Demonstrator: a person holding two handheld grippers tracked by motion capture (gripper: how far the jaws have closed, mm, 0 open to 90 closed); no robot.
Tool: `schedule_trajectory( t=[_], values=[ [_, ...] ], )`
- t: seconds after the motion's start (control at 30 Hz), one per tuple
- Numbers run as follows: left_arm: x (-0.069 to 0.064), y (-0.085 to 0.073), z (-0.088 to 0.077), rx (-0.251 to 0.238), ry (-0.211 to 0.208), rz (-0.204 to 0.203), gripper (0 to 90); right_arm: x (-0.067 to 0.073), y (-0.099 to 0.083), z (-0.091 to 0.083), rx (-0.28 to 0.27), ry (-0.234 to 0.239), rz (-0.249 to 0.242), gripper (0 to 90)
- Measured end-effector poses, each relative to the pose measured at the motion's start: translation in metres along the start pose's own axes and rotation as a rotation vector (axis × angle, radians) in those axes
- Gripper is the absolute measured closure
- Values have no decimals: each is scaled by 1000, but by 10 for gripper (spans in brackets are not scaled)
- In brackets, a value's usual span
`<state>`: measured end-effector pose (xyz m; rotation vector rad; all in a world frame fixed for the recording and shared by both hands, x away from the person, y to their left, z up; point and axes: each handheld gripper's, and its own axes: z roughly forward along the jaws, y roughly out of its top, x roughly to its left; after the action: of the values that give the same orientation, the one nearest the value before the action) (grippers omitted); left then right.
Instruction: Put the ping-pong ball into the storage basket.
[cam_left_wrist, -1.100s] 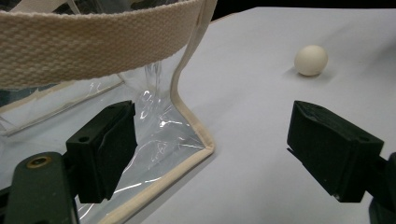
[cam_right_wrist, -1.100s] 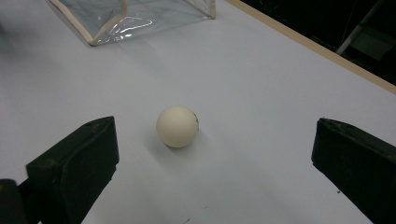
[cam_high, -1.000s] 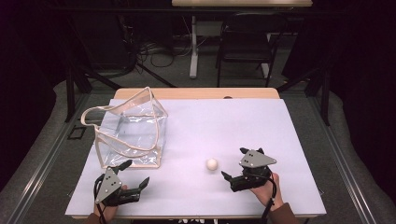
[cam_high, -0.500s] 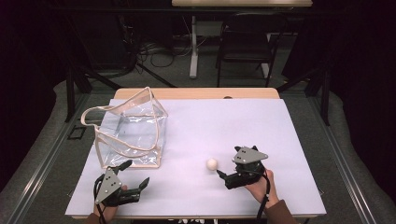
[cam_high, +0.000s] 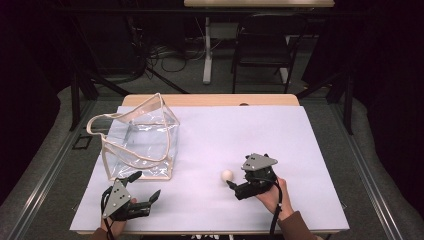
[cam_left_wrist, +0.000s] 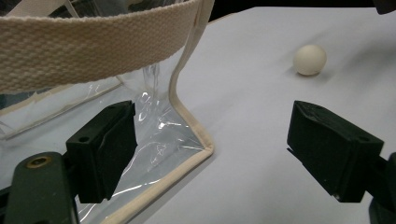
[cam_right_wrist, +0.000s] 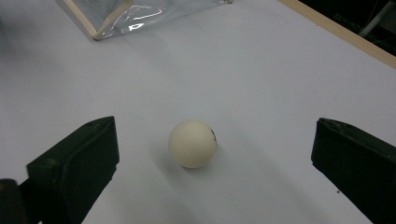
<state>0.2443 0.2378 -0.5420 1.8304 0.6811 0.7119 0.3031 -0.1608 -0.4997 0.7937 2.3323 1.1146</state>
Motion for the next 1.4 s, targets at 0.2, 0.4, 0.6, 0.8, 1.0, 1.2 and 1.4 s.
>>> schedule_trajectory(
  t=[0.2,0.4,0.6,0.8,1.0,1.2,1.4],
  values=[
    [0,0,0,-1,1,-4,158,-3,2,4,18,6,9,5],
    [0,-1,1,0,0,-5,158,-3,4,8,44,10,5,5],
    [0,0,0,1,0,-4,158,-3,9,13,62,16,6,5],
    [0,0,1,0,-3,-3,158,-2,15,21,82,32,7,4],
    [0,0,1,-1,-1,-7,158,-1,18,29,120,47,2,5],
    [-1,0,2,2,-5,-1,158,-1,18,35,139,62,4,5],
    [0,0,3,2,-8,-1,158,-5,16,38,148,66,15,0]
  ],
)
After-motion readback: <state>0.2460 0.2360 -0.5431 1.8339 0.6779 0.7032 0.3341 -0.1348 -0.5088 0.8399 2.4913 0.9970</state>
